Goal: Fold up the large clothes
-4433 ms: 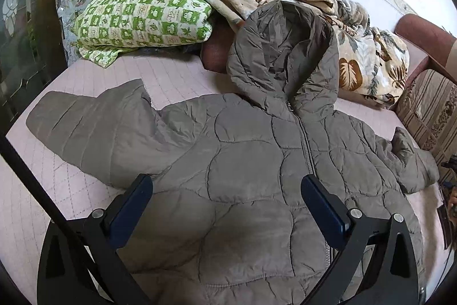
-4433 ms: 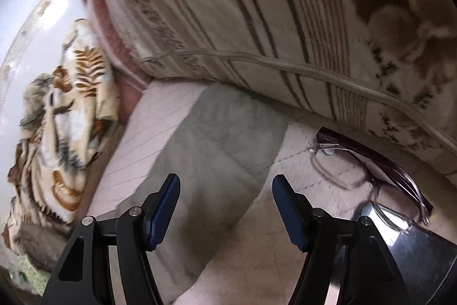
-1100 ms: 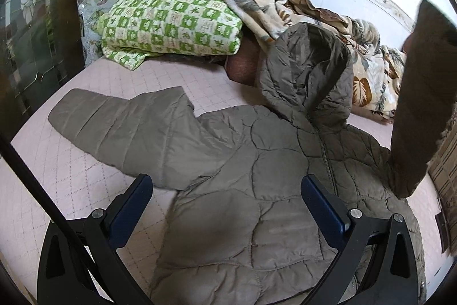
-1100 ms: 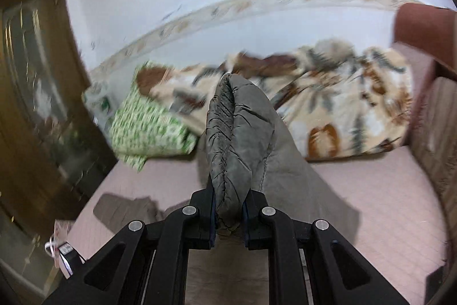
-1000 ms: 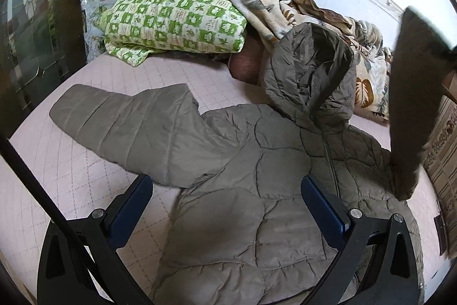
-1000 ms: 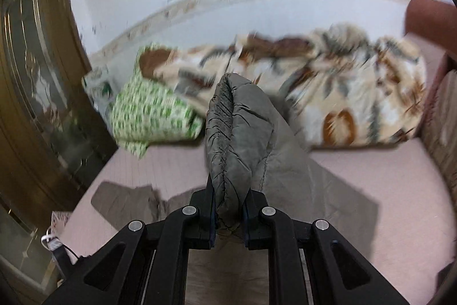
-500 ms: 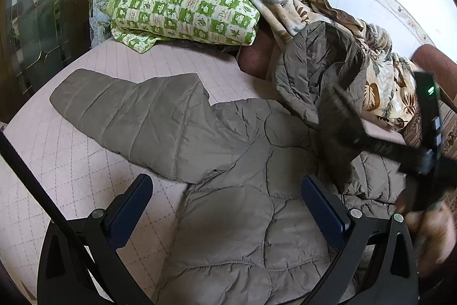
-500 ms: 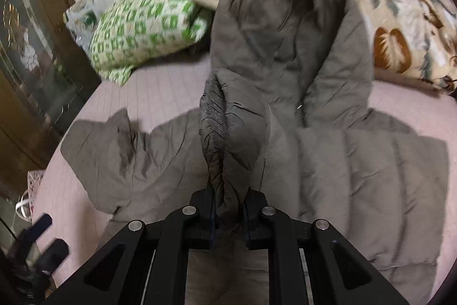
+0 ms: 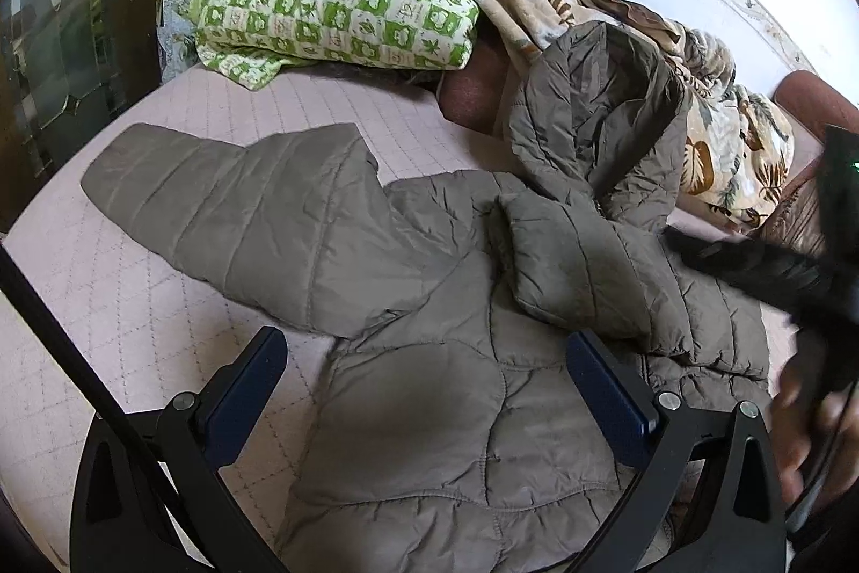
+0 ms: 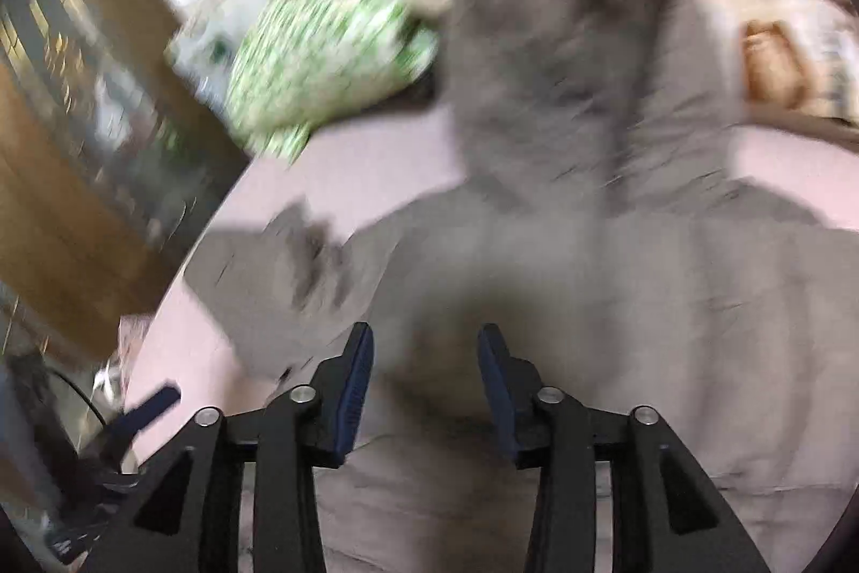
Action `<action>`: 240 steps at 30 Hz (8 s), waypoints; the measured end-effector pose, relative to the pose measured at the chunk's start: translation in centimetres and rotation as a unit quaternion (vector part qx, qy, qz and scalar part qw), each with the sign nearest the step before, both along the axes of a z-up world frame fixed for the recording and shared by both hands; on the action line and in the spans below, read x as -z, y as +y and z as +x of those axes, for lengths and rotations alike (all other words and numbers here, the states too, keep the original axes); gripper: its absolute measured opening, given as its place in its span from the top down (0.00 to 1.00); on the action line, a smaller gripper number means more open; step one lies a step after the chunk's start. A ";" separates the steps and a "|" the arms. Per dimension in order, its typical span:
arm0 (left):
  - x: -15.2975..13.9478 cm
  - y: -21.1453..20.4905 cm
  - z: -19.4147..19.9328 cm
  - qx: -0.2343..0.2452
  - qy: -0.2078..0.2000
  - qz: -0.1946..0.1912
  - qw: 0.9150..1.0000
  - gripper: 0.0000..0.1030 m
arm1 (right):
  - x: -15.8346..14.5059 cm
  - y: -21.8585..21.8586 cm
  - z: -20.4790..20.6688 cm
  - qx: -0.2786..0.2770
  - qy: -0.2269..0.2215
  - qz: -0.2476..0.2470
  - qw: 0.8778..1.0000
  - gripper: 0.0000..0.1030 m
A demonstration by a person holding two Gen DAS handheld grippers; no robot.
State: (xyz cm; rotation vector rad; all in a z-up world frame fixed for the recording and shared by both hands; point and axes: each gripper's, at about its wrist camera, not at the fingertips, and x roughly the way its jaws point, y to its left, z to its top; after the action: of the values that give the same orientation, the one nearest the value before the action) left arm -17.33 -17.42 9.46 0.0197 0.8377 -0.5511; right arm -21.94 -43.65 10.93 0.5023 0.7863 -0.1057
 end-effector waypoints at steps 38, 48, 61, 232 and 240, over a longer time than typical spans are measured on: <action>4.9 -5.1 -5.2 0.105 0.037 0.102 0.988 0.00 | 2.2 1.9 -16.0 0.089 0.110 -0.102 0.985 0.37; 4.4 0.6 -3.4 0.036 0.076 0.029 0.996 0.00 | 2.0 1.3 -16.1 0.091 0.050 -0.100 0.990 0.37; 2.7 10.2 8.5 -0.090 0.087 0.027 0.992 0.00 | 5.7 0.9 -13.7 0.018 0.021 -0.096 0.995 0.44; 5.0 -11.2 5.5 0.054 0.029 0.059 0.996 0.40 | 6.5 -12.0 -9.7 0.188 0.033 -0.050 0.980 0.71; 7.1 -11.1 7.8 0.052 0.057 0.029 0.997 0.28 | 8.8 -12.2 -8.5 0.171 0.070 -0.054 0.981 0.71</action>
State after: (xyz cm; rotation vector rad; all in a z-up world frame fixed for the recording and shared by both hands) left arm -9.57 -28.49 2.34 0.0854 0.9672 -0.6305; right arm -30.46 -55.81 2.10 0.5267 0.8203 -0.5041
